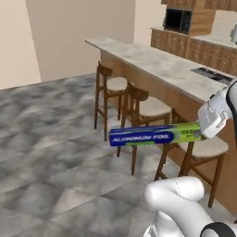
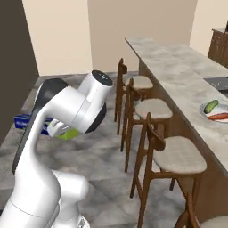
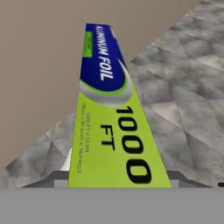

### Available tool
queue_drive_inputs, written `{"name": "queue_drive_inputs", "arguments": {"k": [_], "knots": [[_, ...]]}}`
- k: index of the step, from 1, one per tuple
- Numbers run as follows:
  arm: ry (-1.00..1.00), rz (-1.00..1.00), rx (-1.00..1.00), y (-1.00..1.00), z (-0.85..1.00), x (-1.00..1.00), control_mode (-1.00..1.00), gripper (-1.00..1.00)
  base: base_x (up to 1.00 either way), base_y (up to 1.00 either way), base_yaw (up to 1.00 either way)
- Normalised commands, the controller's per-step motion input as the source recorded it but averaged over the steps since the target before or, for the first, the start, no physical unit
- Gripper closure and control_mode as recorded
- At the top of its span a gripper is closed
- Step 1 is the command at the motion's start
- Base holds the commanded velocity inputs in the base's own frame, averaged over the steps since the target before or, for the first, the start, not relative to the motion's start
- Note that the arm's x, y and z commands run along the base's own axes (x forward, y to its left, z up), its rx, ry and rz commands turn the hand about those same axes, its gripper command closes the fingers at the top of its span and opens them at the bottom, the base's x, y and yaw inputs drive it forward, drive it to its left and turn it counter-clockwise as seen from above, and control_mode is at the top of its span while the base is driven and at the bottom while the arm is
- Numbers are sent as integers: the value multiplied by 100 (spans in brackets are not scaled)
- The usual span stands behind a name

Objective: Retrieve the tupperware and aluminum foil from the cabinet and place them on the dining counter near the plate with carrot and cucumber to prepare for storing leftovers.

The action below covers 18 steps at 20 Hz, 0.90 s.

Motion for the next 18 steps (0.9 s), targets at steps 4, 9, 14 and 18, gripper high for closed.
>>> {"name": "queue_drive_inputs", "arguments": {"k": [4,9,14,18], "knots": [[0,0,0,0,0,0,100,100,46,40,-76],[0,0,0,0,0,0,100,100,32,43,-81],[0,0,0,0,0,0,100,100,42,48,-77],[0,0,0,0,0,0,100,100,82,49,-62]]}}
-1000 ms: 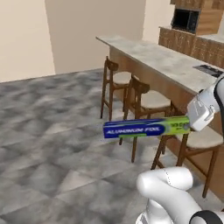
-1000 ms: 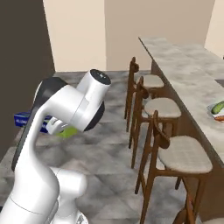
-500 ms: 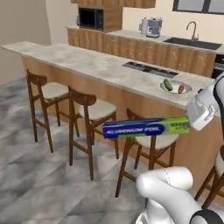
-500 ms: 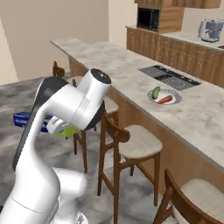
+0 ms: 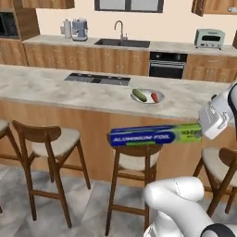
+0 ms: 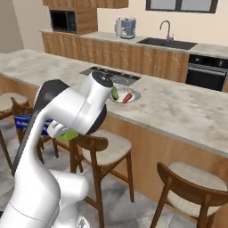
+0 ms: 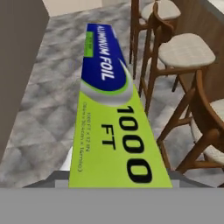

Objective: Retrieve the tupperware and aluminum foil from the cabinet and place them on the dining counter near the plate with carrot and cucumber to prepare for storing leftovers.

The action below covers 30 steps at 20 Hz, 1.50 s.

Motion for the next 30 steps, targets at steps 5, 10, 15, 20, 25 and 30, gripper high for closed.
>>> {"name": "queue_drive_inputs", "arguments": {"k": [5,10,15,20,25,30], "knots": [[0,0,0,0,0,0,100,100,100,39,-54],[0,0,0,0,0,0,100,100,100,26,-52],[-23,-52,-14,3,0,76,-100,100,0,0,0],[-23,-59,-17,-12,0,62,-100,100,0,0,0],[-12,-51,-7,-33,0,67,-100,100,0,0,0],[0,-37,6,-53,-2,79,-100,100,0,0,0]]}}
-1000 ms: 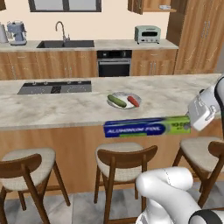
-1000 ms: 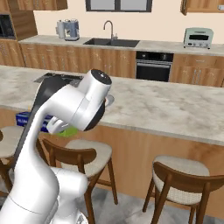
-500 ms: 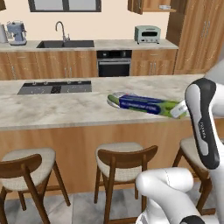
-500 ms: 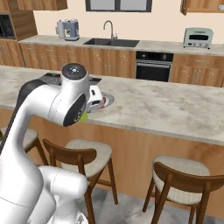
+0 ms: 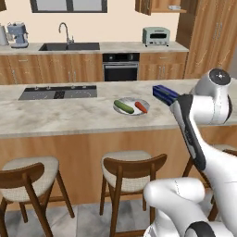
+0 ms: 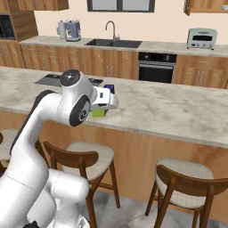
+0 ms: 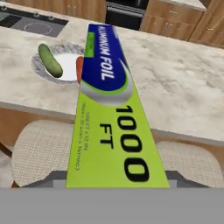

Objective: Retrieve the tupperware and aluminum foil from the cabinet and place them on the dining counter near the plate with carrot and cucumber to prepare for storing leftovers.

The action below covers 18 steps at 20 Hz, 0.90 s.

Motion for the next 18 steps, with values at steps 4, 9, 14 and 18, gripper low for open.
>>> {"name": "queue_drive_inputs", "arguments": {"k": [4,9,14,18], "knots": [[5,-19,21,-44,0,71,-100,100,0,0,0],[7,0,15,-1,-15,79,-100,100,0,0,0],[15,-2,6,0,-32,84,-100,100,0,0,0],[9,-12,0,0,-40,79,-100,100,0,0,0]]}}
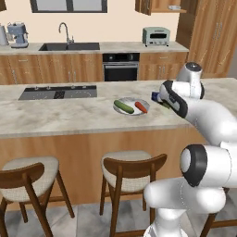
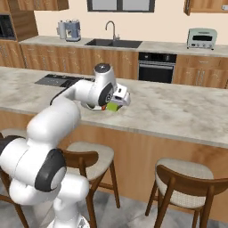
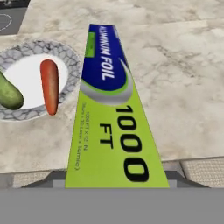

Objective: Retrieve the tupperware and aluminum foil from the cabinet and place them on the dining counter near the plate with carrot and cucumber to prepare for storing leftovers.

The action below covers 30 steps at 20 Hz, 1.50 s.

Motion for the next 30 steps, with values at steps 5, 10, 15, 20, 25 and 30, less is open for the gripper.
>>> {"name": "queue_drive_inputs", "arguments": {"k": [5,10,15,20,25,30], "knots": [[9,-14,0,-1,-52,79,-100,100,0,0,0],[9,-15,0,-14,-64,66,-100,100,0,0,0],[9,-13,0,-12,-65,66,-100,100,0,0,0],[4,-10,0,-13,-46,72,-100,-100,0,0,0],[-13,-1,0,-10,2,36,-100,-100,0,0,0],[-31,0,-9,0,11,-86,-100,-100,0,0,0]]}}
